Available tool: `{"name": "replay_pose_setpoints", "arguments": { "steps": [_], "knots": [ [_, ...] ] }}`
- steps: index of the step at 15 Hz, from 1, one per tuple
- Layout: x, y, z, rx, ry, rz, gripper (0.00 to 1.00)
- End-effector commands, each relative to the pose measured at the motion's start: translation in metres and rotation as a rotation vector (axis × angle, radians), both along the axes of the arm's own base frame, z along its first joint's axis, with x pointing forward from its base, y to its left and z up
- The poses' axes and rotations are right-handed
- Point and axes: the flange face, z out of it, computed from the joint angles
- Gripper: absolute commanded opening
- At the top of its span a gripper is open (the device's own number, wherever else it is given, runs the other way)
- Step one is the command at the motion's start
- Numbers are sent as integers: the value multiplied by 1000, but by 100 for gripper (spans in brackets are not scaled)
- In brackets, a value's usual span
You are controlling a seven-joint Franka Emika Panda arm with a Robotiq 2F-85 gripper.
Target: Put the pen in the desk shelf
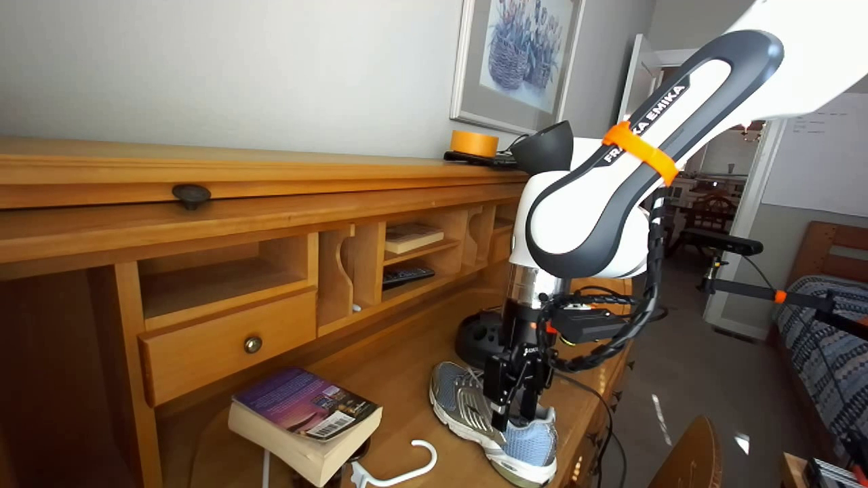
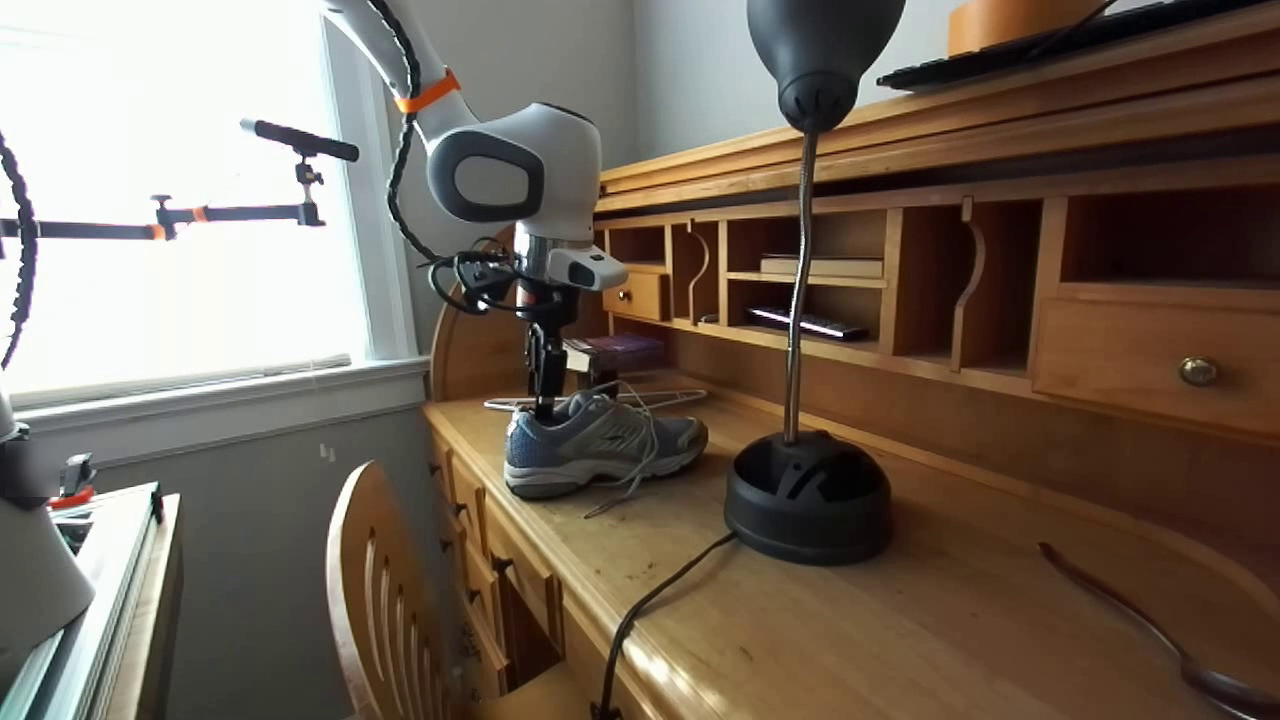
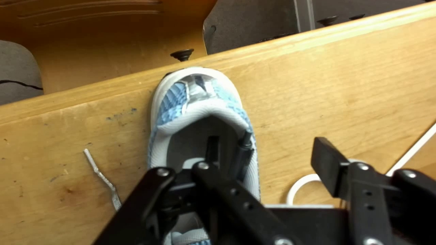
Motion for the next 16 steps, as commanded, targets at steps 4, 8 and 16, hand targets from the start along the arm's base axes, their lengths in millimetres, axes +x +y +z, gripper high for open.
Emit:
{"name": "replay_pose_setpoints", "arguments": {
  "steps": [4,8,16],
  "knots": [
    [-1,-2,1,3,-11,13,14],
    [-2,-3,2,4,-10,16,1],
    [-5,-6,26,32,-34,40,3]
  ]
}}
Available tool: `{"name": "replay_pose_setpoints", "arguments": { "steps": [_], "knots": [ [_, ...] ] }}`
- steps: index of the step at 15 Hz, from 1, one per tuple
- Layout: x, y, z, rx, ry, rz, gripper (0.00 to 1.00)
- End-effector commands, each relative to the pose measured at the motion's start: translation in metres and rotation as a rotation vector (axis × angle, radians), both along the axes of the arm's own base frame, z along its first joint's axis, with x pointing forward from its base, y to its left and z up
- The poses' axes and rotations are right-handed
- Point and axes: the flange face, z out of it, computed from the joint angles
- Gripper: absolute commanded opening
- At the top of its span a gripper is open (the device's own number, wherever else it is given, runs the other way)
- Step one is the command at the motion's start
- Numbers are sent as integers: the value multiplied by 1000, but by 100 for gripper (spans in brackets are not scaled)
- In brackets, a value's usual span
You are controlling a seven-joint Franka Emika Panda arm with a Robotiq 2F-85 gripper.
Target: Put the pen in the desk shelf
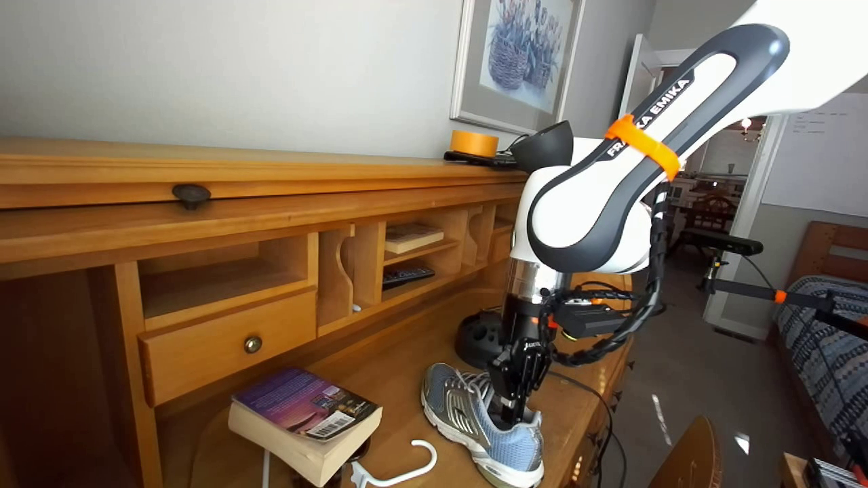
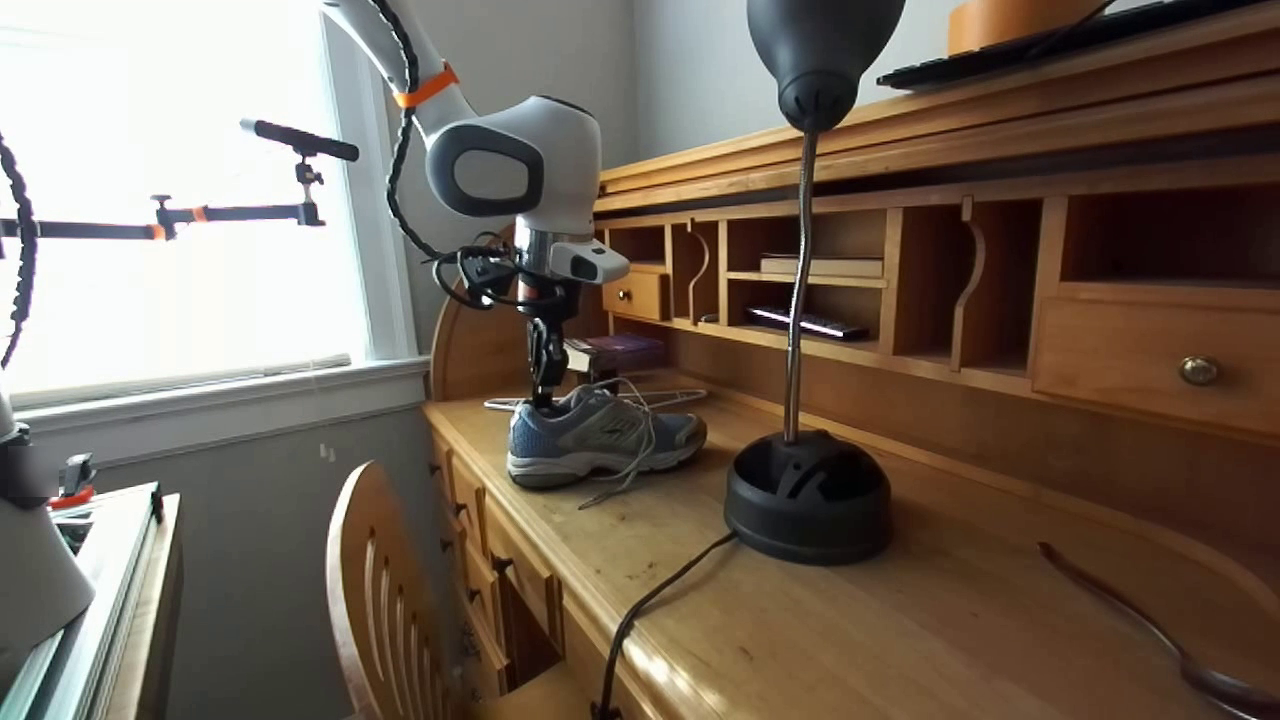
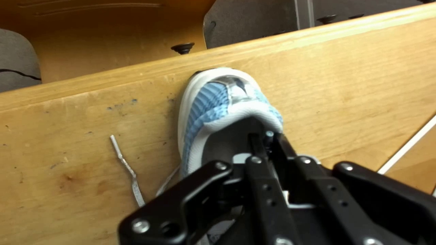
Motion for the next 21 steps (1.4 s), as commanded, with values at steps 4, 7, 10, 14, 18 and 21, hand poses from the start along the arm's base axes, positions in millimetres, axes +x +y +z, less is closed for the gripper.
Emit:
{"name": "replay_pose_setpoints", "arguments": {
  "steps": [4,7,10,14,18,21],
  "knots": [
    [-9,-8,43,107,-10,52,3],
    [-14,-12,59,167,2,83,3],
    [-24,-14,76,194,3,147,3],
    [-35,-9,95,151,-36,277,3],
    [-39,-3,109,52,-95,412,3],
    [-34,2,116,-46,-133,506,3]
  ]
}}
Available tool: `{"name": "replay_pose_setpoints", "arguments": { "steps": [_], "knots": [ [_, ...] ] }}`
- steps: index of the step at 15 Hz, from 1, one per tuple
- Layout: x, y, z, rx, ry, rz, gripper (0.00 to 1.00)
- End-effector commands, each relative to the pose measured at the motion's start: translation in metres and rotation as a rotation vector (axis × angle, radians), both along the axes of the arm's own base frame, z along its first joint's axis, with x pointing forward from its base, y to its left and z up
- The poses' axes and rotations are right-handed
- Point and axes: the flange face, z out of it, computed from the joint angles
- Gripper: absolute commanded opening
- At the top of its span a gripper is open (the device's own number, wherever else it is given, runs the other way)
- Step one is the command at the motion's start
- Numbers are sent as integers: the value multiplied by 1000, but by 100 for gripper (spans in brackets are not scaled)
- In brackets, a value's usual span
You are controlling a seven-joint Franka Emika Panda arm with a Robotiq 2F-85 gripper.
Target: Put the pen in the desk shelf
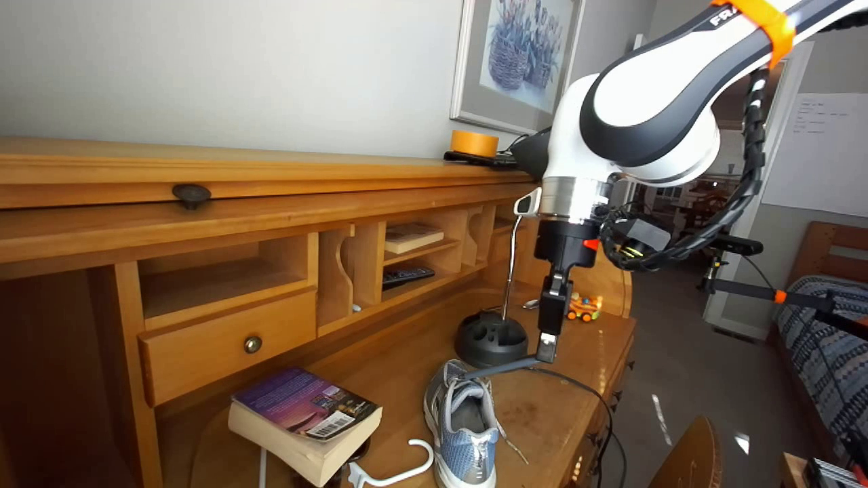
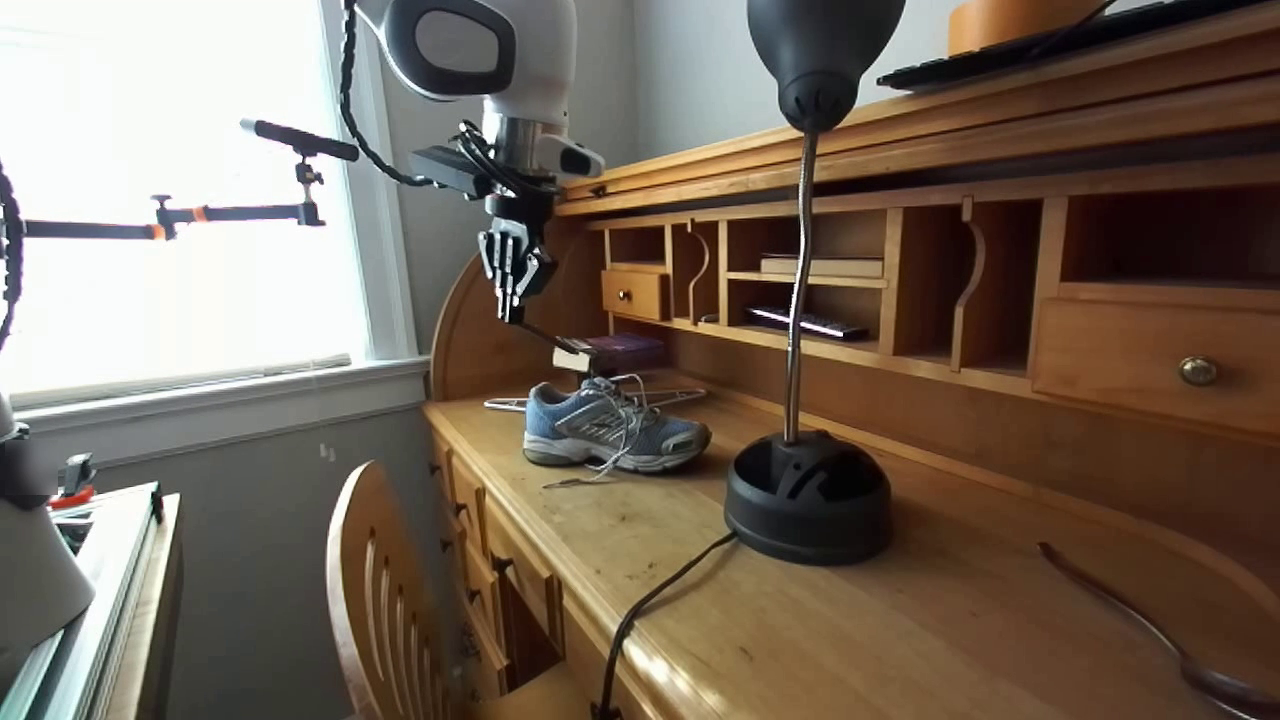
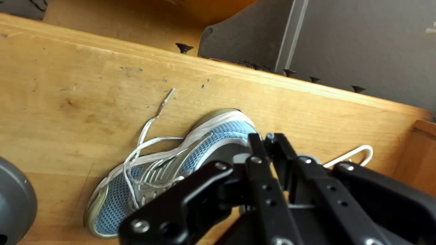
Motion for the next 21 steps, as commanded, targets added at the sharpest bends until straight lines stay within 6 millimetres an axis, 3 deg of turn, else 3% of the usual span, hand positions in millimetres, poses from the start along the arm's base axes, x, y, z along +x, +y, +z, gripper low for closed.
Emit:
{"name": "replay_pose_setpoints", "arguments": {
  "steps": [1,5,12,21],
  "knots": [
    [-1,6,6,-111,-90,107,3],
    [17,14,-1,-251,-231,204,3],
    [37,21,-31,-425,-430,336,3],
    [53,21,-37,-573,-554,233,3]
  ]
}}
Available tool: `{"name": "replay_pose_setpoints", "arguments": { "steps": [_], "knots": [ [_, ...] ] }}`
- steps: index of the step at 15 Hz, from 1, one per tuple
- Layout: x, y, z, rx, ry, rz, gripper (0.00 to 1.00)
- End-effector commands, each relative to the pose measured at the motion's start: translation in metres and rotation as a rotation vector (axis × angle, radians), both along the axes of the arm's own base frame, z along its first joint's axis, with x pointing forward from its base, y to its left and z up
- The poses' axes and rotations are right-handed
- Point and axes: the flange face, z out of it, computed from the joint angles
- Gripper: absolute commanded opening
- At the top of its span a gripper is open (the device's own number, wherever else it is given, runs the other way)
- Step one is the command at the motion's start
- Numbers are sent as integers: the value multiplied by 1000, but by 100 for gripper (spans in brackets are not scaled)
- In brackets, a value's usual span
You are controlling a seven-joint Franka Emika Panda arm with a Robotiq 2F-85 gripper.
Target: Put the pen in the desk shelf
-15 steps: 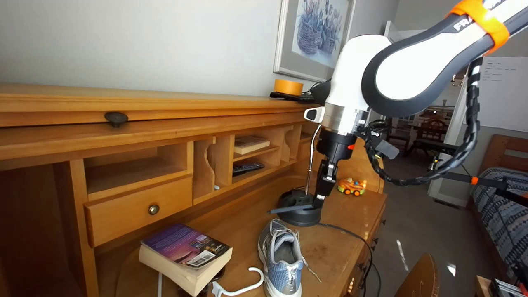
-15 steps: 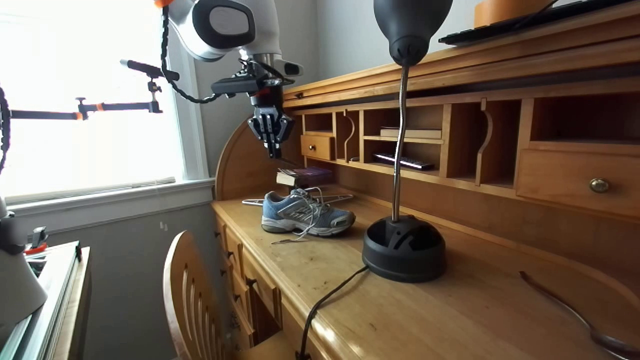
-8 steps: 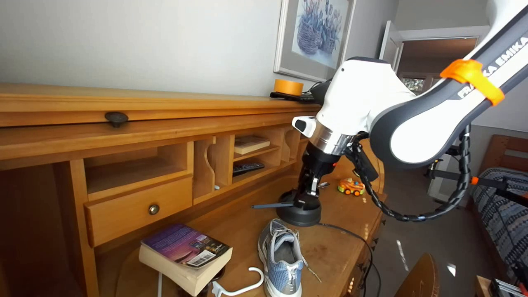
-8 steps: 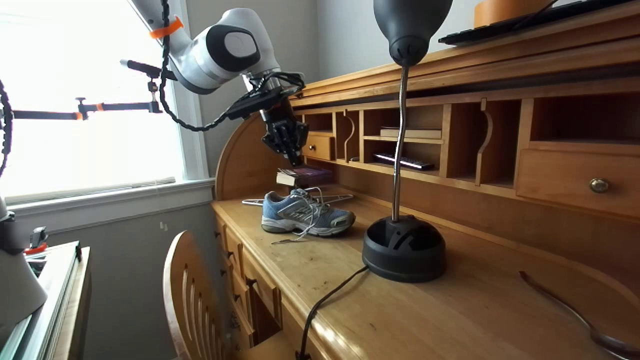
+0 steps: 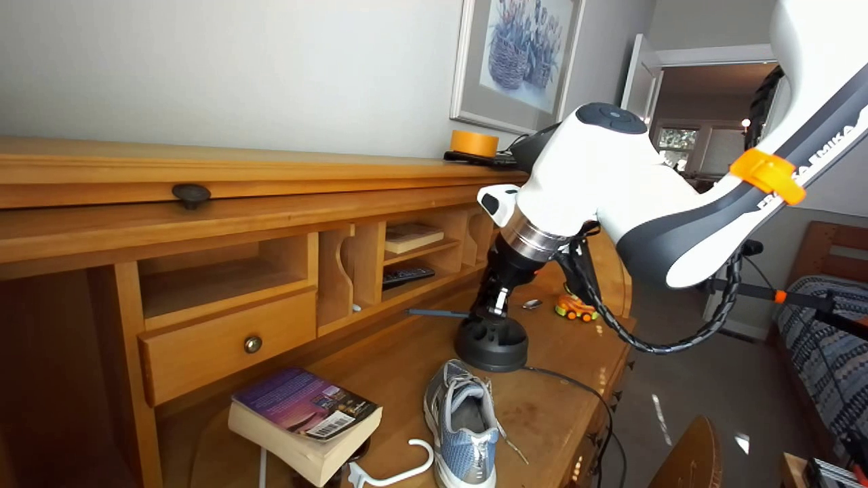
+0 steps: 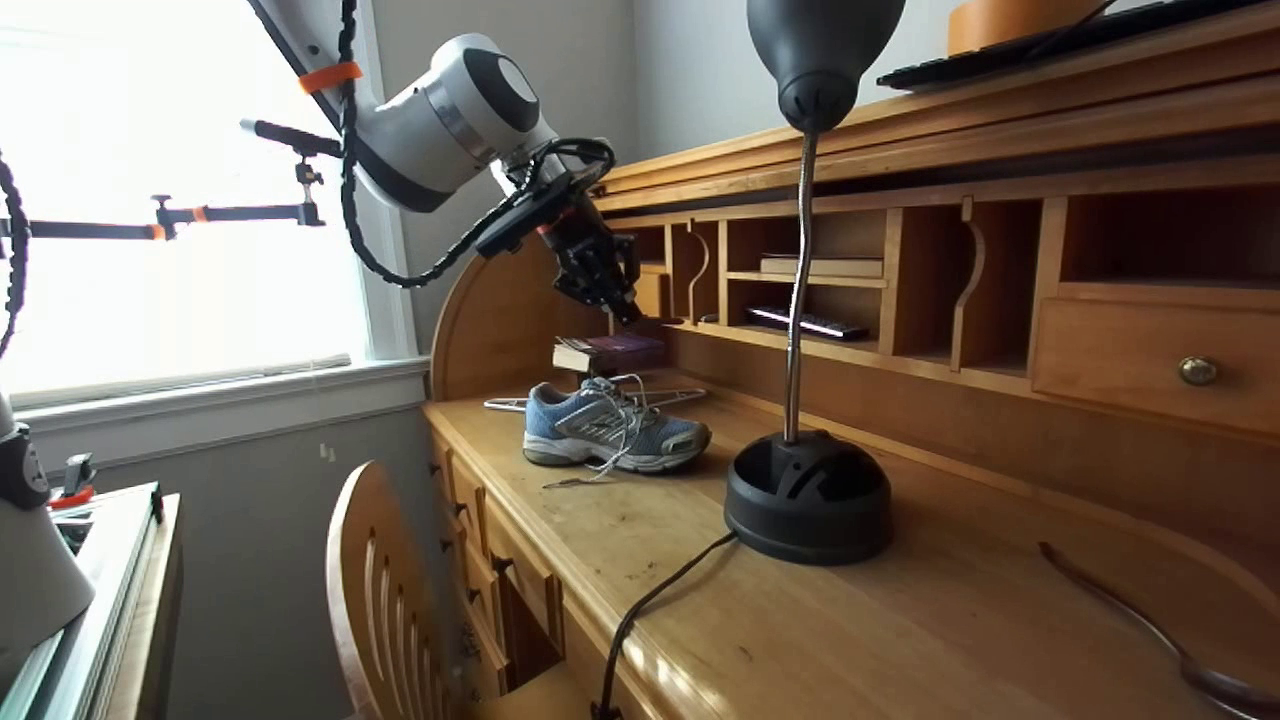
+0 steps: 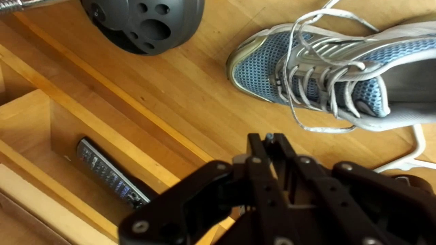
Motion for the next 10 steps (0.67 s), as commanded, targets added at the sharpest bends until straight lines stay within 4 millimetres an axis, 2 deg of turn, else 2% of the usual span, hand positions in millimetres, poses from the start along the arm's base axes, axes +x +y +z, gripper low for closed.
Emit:
{"name": "replay_pose_setpoints", "arguments": {
  "steps": [1,10],
  "knots": [
    [6,5,-13,1,-46,-61,3],
    [14,25,-20,8,-172,-93,3]
  ]
}}
